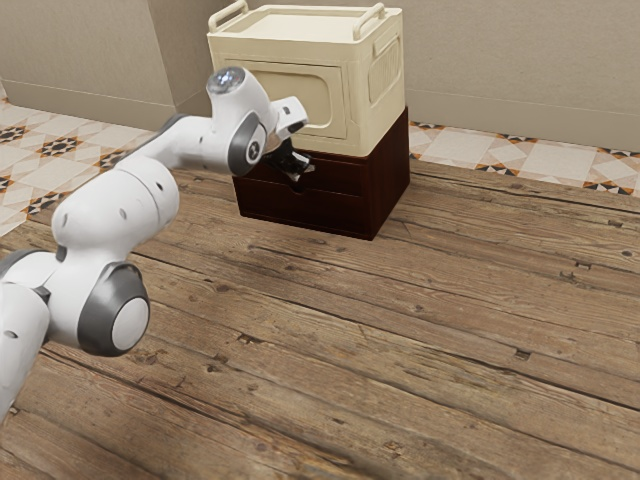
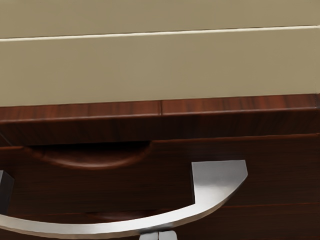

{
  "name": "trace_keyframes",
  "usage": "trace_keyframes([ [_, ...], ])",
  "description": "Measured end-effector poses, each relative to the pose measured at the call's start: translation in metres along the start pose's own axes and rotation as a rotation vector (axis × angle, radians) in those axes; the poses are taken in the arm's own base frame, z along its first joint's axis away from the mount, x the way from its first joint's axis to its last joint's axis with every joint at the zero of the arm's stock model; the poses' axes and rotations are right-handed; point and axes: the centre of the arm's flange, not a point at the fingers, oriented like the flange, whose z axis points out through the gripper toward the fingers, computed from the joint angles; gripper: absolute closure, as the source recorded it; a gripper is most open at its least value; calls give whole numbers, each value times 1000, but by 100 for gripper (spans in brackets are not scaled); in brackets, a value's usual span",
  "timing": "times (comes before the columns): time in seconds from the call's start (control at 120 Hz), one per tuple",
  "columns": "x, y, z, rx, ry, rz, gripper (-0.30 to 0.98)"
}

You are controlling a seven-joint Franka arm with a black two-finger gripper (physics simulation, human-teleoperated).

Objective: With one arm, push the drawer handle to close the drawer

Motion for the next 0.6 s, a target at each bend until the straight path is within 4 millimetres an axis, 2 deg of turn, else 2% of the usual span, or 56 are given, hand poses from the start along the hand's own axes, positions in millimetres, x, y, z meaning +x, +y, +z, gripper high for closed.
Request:
trace_keyframes([
  [0.033,1,4,-2,-3,-5,4,79],
  [0.058,5,12,-14,-14,-18,9,74],
  [0.117,14,32,-59,-37,-66,20,64],
  [0.158,10,41,-93,-53,-128,19,54],
  [0.308,-51,47,-244,-113,-324,-9,28],
  [0.392,-86,51,-336,-144,-335,-4,19],
  [0.458,-116,42,-394,-133,-324,5,15],
  [0.517,-134,18,-424,-81,-322,-14,12],
  [0.6,-146,0,-437,-29,-345,-33,9],
])
